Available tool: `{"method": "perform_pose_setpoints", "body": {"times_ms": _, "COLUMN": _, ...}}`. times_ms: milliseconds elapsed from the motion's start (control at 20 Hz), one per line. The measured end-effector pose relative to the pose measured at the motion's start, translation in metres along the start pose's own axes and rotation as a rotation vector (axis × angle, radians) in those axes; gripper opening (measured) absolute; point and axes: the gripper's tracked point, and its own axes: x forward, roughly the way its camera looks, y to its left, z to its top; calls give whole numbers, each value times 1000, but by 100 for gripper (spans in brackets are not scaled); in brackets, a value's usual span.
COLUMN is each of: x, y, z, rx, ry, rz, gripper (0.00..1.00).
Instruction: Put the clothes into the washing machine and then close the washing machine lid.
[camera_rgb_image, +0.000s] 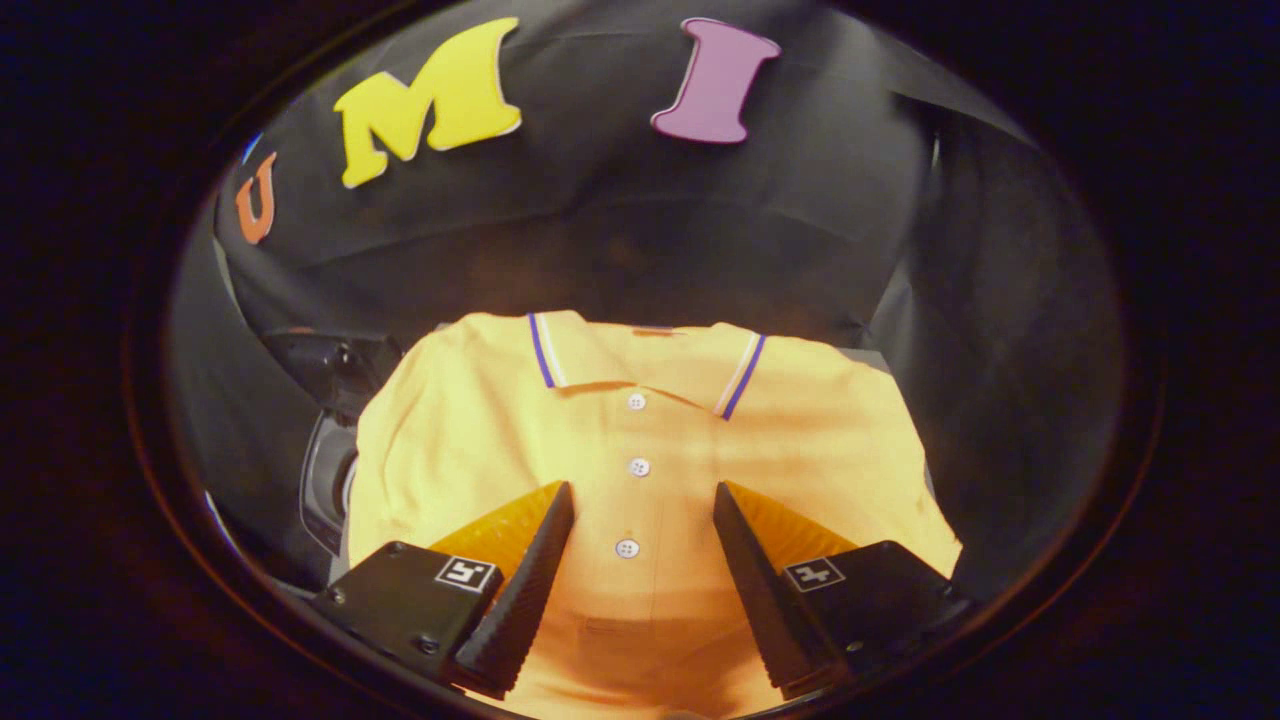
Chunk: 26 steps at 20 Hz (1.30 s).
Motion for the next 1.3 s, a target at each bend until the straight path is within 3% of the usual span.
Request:
{"method": "perform_pose_setpoints", "body": {"times_ms": 150, "x": 0, "y": 1, "z": 2, "rx": 109, "ry": -17, "rz": 3, "gripper": 89}}
{"method": "perform_pose_setpoints", "body": {"times_ms": 350, "x": 2, "y": 1, "z": 5, "rx": 109, "ry": -42, "rz": -1, "gripper": 86}}
{"method": "perform_pose_setpoints", "body": {"times_ms": 650, "x": -2, "y": 5, "z": 7, "rx": 119, "ry": -124, "rz": 8, "gripper": 39}}
{"method": "perform_pose_setpoints", "body": {"times_ms": 850, "x": 0, "y": 8, "z": 6, "rx": 201, "ry": -166, "rz": 36, "gripper": 13}}
{"method": "perform_pose_setpoints", "body": {"times_ms": 1050, "x": -6, "y": 14, "z": 9, "rx": 294, "ry": -178, "rz": 84, "gripper": 10}}
{"method": "perform_pose_setpoints", "body": {"times_ms": 1300, "x": -51, "y": 33, "z": 23, "rx": 279, "ry": -267, "rz": 110, "gripper": 8}}
